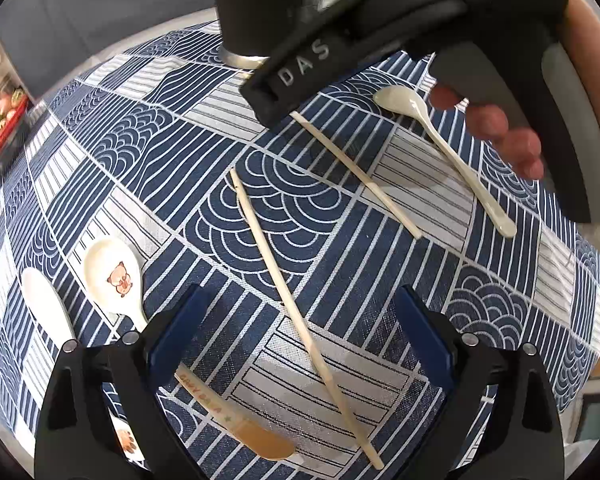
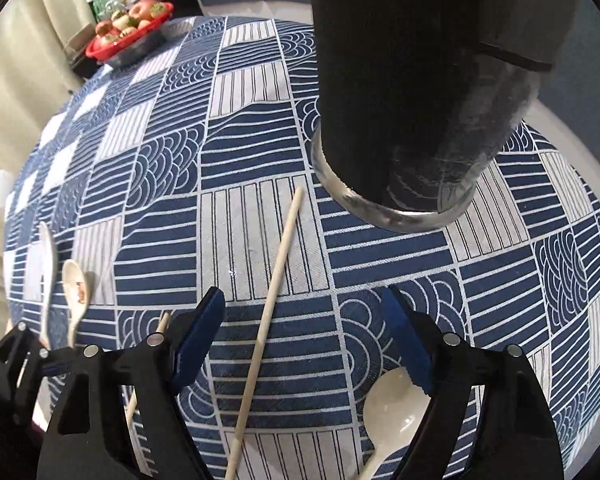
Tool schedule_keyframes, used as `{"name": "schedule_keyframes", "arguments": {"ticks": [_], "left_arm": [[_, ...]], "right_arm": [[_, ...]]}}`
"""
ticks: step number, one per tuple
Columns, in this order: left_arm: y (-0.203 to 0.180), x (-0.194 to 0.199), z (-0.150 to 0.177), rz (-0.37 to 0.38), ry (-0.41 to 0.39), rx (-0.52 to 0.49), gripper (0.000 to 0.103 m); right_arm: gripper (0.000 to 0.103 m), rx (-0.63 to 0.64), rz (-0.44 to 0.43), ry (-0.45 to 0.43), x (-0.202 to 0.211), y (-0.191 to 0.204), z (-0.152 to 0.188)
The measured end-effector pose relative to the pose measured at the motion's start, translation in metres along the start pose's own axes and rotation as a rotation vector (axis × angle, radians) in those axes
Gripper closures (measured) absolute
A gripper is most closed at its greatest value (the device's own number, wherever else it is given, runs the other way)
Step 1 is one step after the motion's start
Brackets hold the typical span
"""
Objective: Organize utensils
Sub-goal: 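Close the left tool on a chopstick while the right tool grasps another chopstick, then lift both held chopsticks and carry them above the black cup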
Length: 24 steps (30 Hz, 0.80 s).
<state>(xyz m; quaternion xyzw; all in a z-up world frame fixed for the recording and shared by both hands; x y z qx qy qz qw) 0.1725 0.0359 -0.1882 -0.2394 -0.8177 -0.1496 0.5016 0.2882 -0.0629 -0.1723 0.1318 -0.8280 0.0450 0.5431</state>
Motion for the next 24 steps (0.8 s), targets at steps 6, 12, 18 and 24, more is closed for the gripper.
{"name": "schedule_keyframes", "arguments": {"ticks": [6, 12, 18, 24], "left_arm": [[0.014, 0.006, -0.004, -0.02, -0.008, 0.05, 0.046], [0.047, 0.008, -0.01, 0.045, 0.05, 0.168, 0.096], [0.045, 0.011, -0.011, 0.052, 0.069, 0.177, 0.097], [0.044, 0.012, -0.013, 0.077, 0.077, 0.182, 0.099]], "right_arm": [[0.082, 0.027, 0.046, 0.008, 0.007, 0.002, -0.002], [0.098, 0.037, 0.056, 0.021, 0.01, -0.004, 0.004], [0.098, 0.035, 0.038, 0.016, 0.022, -0.004, 0.013], [0.098, 0.027, 0.024, -0.022, 0.046, -0.004, 0.012]]}}
Point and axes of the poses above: each gripper's, at about its wrist camera, not at the fingertips, and x roughly against the way its jaws point, y to its left, z to its underside, the point moved 1 cm from there along -x, roughly the way its jaws point, and after that the axes turned 2 degrees about -y, right-handed, at the moved point
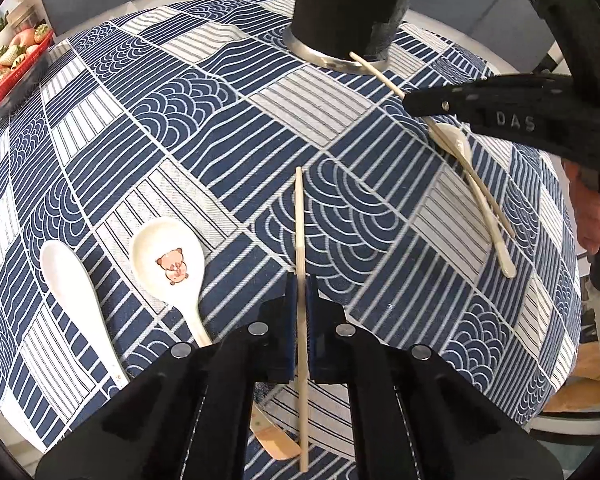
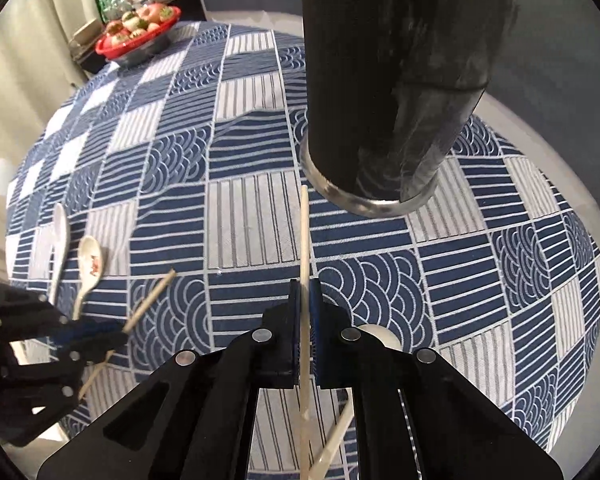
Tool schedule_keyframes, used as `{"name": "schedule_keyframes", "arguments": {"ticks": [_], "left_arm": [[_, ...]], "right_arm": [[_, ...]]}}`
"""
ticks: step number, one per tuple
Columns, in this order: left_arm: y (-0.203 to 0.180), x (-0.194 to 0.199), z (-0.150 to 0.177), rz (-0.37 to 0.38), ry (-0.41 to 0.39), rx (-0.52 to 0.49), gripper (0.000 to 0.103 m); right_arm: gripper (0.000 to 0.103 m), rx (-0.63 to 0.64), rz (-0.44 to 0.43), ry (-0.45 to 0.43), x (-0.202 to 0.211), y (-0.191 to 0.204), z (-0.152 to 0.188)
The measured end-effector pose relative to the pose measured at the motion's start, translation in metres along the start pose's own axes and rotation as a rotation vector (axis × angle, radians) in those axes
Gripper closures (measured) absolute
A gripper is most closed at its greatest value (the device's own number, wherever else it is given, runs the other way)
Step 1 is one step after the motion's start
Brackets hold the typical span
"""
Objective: Organize utensils
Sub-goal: 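Lift both held chopsticks and carry them above the black cup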
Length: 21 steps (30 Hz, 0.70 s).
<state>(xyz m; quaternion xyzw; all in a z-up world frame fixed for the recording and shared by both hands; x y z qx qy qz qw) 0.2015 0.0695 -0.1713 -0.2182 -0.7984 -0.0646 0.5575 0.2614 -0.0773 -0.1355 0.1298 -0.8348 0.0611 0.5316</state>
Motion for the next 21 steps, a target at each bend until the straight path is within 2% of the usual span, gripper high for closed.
{"name": "schedule_keyframes", "arguments": {"ticks": [9, 21], "left_arm": [[-0.008, 0.028, -0.001, -0.007, -0.055, -0.014, 0.099], [-0.015, 0.061, -0.022, -0.029, -0.152, -0.013, 0.099]], "right_arm": [[0.098, 0.01, 0.009, -0.063, 0.041, 0.005, 0.0], [0.098, -0.011, 0.082, -0.167, 0.11, -0.008, 0.0]]}}
Point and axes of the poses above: each gripper's, at about its wrist camera, not at the fingertips, and x roughly against the way its jaws point, y to its left, z to its underside, the point moved 1 cm from there along -x, roughly the way its jaws point, and after that the axes turned 2 degrees about -y, right-handed, at the moved point
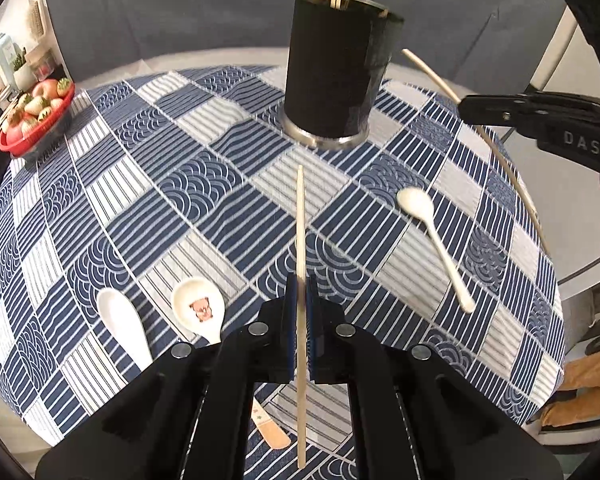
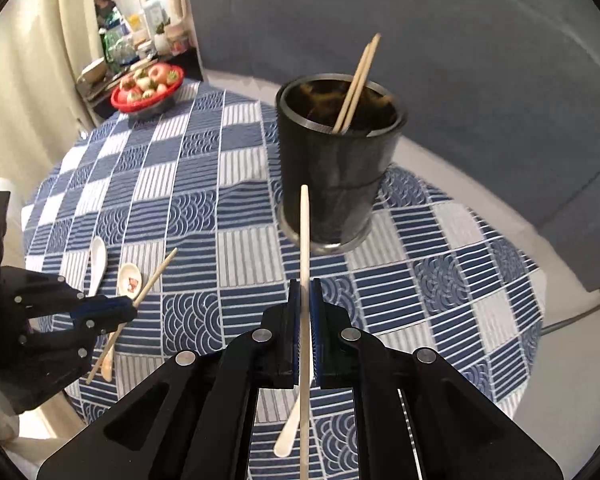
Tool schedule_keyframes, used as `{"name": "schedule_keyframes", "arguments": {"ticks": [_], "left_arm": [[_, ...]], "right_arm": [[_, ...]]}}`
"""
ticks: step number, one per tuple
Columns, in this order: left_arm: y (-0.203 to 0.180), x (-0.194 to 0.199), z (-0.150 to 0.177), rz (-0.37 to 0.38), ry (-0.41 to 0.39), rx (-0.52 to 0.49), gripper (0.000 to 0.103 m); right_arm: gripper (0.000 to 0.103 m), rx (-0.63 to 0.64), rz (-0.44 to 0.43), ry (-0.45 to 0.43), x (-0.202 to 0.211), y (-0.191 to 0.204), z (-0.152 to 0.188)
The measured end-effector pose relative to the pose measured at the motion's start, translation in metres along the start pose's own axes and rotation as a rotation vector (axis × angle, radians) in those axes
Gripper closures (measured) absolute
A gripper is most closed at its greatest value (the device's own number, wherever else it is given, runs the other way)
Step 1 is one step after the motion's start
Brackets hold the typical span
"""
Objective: Organize utensils
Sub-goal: 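Lift both held chopsticks and carry them above the black cup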
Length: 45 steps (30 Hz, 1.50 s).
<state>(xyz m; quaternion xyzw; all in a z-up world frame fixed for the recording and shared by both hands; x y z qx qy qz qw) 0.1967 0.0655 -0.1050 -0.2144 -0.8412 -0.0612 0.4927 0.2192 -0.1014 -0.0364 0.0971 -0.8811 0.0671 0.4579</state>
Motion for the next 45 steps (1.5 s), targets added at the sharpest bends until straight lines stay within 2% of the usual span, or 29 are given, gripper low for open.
{"name": "schedule_keyframes", "arguments": {"ticks": [11, 19, 29, 35, 45], "left_arm": [[-0.007, 0.017, -0.032, -0.033, -0.072, -0.034, 0.099], [-0.003, 0.033, -0.07, -0.066, -0.095, -0.071, 0.099], [-0.005, 0.05, -0.133, -0.07, -0.15, -0.117, 0.099], [-0.018, 0.058, -0.172, -0.056, -0.183, -0.179, 0.099], [-0.021, 0.054, -0.233, -0.031, -0.216, -0.194, 0.098]], "right_arm": [[0.098, -0.021, 0.035, -0.127, 0.054, -0.023, -0.012], [0.098, -0.057, -0.034, -0.217, 0.08, -0.037, -0.031], [0.098, -0.09, -0.064, -0.365, 0.103, -0.057, -0.067], [0.098, -0.094, -0.138, -0.436, 0.099, -0.07, -0.085], [0.098, -0.161, -0.284, -0.559, 0.08, -0.1, -0.108]]}}
Point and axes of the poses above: each gripper's, at about its wrist camera, not at the fingertips, and x roughly against the way its jaws point, y to its left, z to its underside, the point moved 1 cm from there along -x, roughly the way its jaws point, and after that the axes turned 2 degrees about -y, right-handed, at the moved point
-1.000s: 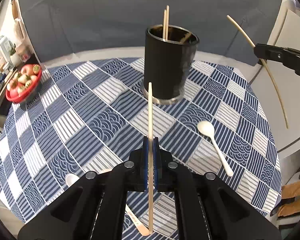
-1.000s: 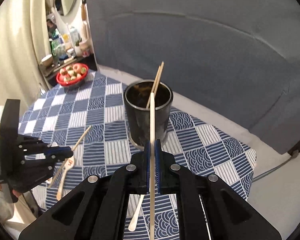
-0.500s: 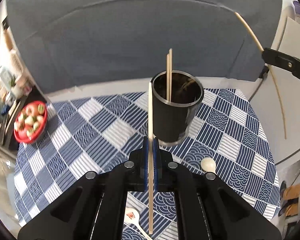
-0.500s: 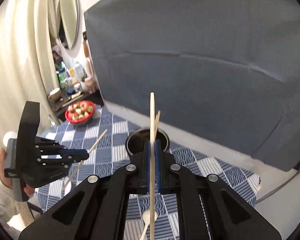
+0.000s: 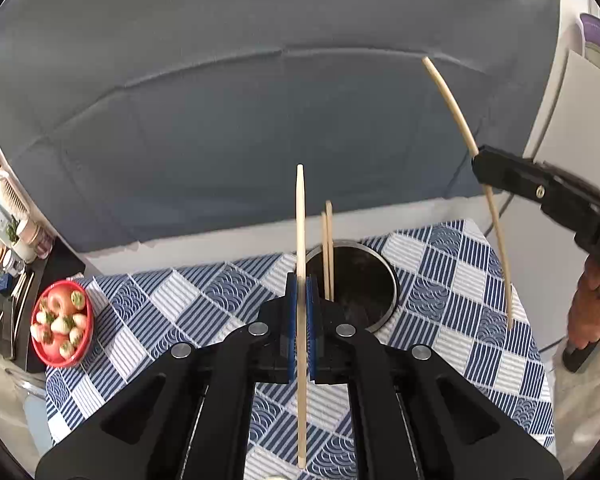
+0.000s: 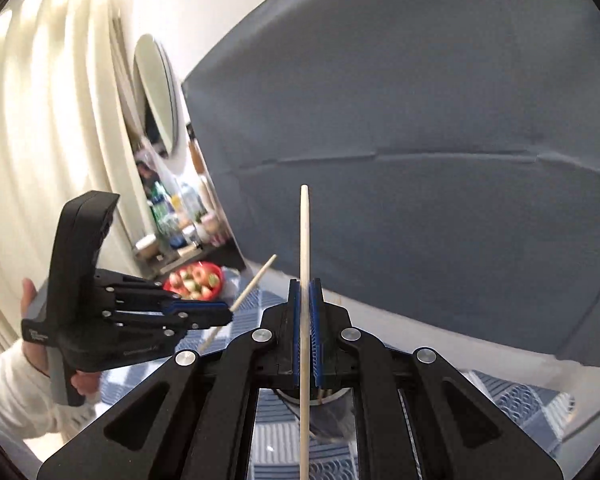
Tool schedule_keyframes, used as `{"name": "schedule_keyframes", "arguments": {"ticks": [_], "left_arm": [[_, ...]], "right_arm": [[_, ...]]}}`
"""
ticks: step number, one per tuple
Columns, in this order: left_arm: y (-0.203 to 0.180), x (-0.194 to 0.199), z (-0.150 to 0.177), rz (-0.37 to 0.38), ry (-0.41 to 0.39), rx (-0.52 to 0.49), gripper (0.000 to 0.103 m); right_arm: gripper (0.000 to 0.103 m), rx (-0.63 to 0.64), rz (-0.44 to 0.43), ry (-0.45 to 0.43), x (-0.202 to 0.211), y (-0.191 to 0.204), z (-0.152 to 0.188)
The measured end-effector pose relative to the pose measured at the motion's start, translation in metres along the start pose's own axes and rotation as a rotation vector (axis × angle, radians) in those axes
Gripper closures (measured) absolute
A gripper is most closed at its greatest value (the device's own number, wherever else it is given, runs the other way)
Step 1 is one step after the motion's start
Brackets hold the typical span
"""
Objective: Organize utensils
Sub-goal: 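Lift both held chopsticks and carry them above the black cup, then open the left tool over the black cup while the right tool releases its chopstick into it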
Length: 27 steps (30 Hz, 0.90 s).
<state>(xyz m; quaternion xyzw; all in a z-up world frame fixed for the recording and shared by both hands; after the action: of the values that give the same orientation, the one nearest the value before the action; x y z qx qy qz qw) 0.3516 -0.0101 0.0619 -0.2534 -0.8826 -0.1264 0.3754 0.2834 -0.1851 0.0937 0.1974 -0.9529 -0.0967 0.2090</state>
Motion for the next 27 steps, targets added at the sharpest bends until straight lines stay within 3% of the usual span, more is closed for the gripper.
{"name": "schedule_keyframes", "arguments": {"ticks": [4, 8, 11, 20, 27], "left_arm": [[0.007, -0.005, -0.015, 0.029, -0.024, 0.018, 0.098], [0.018, -0.005, -0.029, 0.109, -0.074, 0.078, 0.098], [0.023, -0.004, -0.037, 0.159, -0.132, 0.103, 0.098], [0.031, -0.025, -0.045, 0.281, -0.292, 0.148, 0.098], [0.033, -0.066, -0.031, 0.341, -0.286, 0.183, 0.098]], "right_arm": [[0.098, -0.052, -0.115, -0.086, -0.006, -0.014, -0.004], [0.098, -0.098, -0.251, -0.182, -0.005, -0.024, -0.008], [0.098, -0.109, -0.294, -0.209, -0.01, -0.032, -0.011], [0.098, -0.136, -0.348, -0.257, -0.029, -0.059, 0.001], [0.098, -0.183, -0.337, -0.227, -0.061, -0.081, 0.026]]}}
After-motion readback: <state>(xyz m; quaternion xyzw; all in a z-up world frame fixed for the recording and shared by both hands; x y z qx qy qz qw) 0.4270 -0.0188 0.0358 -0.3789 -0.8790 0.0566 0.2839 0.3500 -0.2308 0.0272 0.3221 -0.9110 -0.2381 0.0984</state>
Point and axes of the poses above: each gripper's, at about its wrist camera, not at the fingertips, and x roughly against the way its jaws point, y to its left, z to its underside, the point moved 1 cm from there along -x, roughly the way its jaws point, and after that the axes turned 2 degrees about -y, right-handed, at the moved point
